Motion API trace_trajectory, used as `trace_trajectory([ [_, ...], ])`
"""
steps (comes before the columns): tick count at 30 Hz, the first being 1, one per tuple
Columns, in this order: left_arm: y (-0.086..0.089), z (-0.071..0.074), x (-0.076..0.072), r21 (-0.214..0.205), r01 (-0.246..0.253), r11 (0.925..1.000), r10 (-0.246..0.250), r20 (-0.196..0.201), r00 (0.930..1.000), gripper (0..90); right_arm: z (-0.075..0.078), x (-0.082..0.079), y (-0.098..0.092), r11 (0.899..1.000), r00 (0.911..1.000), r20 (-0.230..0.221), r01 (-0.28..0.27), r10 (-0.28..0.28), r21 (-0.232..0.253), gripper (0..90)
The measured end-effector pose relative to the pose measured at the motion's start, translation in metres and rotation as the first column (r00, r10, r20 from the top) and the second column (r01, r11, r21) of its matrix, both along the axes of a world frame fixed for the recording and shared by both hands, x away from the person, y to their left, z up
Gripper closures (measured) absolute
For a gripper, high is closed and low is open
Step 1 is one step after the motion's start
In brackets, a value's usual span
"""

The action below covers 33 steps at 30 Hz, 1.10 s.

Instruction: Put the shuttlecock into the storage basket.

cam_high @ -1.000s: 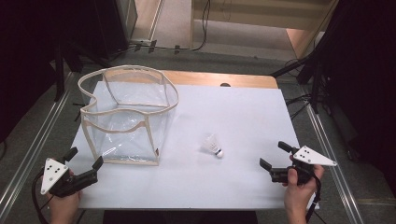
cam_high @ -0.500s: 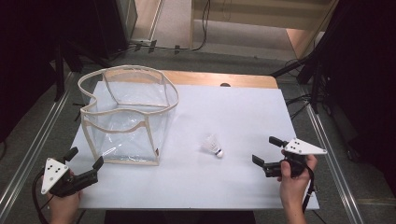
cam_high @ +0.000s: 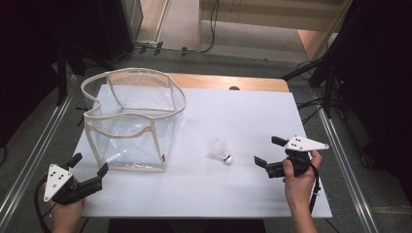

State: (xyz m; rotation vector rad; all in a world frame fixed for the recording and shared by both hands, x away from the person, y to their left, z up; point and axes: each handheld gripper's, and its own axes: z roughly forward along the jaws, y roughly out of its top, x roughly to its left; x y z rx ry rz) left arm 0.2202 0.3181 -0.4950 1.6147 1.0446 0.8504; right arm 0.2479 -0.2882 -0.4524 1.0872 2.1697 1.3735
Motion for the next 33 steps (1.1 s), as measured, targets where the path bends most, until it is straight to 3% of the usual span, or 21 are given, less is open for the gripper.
trace_trajectory([
  [14, 0.001, 0.0, 0.0, -0.01, 0.006, 0.9999, -0.006, -0.001, 1.0, 9.0, 0.013, 0.022, 0.024, 0.998, 0.9979, -0.045, -0.049, 0.046, -0.047, 0.0],
  [23, 0.001, 0.0, 0.0, -0.01, 0.007, 0.9999, -0.007, 0.0, 1.0, 9.0, 0.014, 0.032, 0.039, 0.994, 0.9951, -0.065, -0.079, 0.074, -0.079, 0.0],
  [29, 0.0, 0.0, 0.0, -0.008, 0.008, 0.9999, -0.008, 0.0, 1.0, 9.0, 0.015, 0.038, 0.051, 0.987, 0.992, -0.081, -0.106, 0.097, -0.119, 0.0],
  [31, 0.0, 0.0, 0.0, -0.008, 0.008, 0.9999, -0.008, -0.001, 1.0, 9.1, 0.015, 0.039, 0.059, 0.981, 0.989, -0.108, -0.117, 0.101, -0.156, 0.0],
  [33, 0.0, 0.0, 0.0, -0.009, 0.009, 0.9999, -0.009, -0.001, 1.0, 9.0, 0.015, 0.04, 0.062, 0.979, 0.9865, -0.12, -0.13, 0.111, -0.159, 0.0],
])
